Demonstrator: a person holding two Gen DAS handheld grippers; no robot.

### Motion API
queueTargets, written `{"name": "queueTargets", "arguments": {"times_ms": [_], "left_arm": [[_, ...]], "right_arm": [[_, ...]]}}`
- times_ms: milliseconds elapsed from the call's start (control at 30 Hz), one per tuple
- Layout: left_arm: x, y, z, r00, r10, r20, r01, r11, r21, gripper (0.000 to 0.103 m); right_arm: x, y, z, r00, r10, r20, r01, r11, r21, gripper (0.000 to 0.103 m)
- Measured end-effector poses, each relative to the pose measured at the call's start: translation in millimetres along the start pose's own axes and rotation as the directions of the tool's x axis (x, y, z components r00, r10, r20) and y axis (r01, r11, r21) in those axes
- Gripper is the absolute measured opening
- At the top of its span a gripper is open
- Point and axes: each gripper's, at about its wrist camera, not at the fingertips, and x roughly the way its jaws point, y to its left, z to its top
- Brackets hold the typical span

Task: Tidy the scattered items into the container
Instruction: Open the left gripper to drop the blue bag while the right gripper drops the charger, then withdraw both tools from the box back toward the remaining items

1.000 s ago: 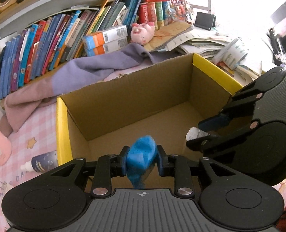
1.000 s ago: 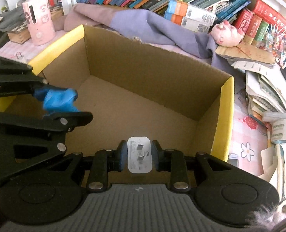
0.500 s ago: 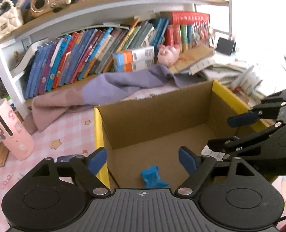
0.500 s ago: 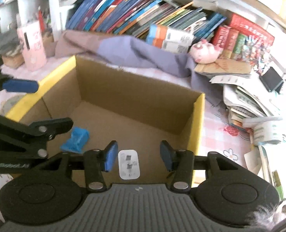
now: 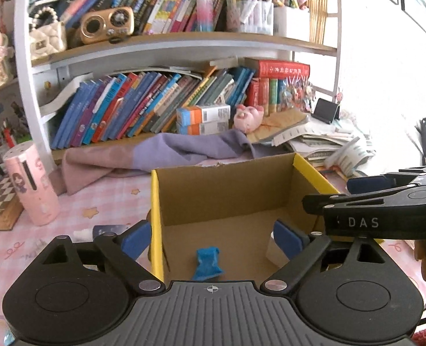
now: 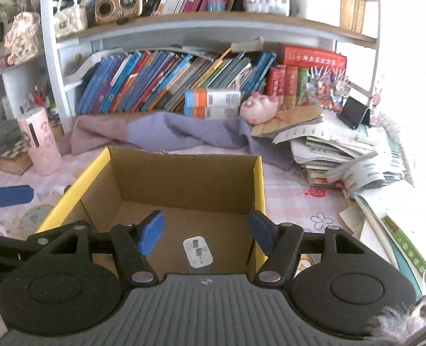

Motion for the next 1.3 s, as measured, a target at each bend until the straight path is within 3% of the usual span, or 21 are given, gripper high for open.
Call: {"name": "queueTargets", "arguments": {"times_ms": [167, 533, 1000, 1300], "left_arm": [[-19, 3, -7, 0.999, -0.003, 0.034, 0.003, 1.000, 0.021, 0.094], [-55, 19, -32, 0.998, -0.040, 0.050, 0.038, 0.999, 0.036, 0.095], [-110, 45, -77, 0.998, -0.061, 0.009, 0.061, 0.998, 0.027, 0.095], [-139, 63, -106, 0.999, -0.029, -0.014, 0.029, 0.999, 0.041, 0.095]], "right_arm": [[-20, 13, -12, 0.998, -0.039, 0.043, 0.039, 0.999, 0.005, 0.073], [-54, 46, -38, 0.994, -0.092, 0.053, 0.091, 0.996, 0.022, 0.075], [-106, 92, -84, 0.990, -0.136, 0.026, 0.135, 0.990, 0.046, 0.078], [-126, 125, -113, 0.991, -0.132, 0.000, 0.131, 0.991, 0.033, 0.081]]}}
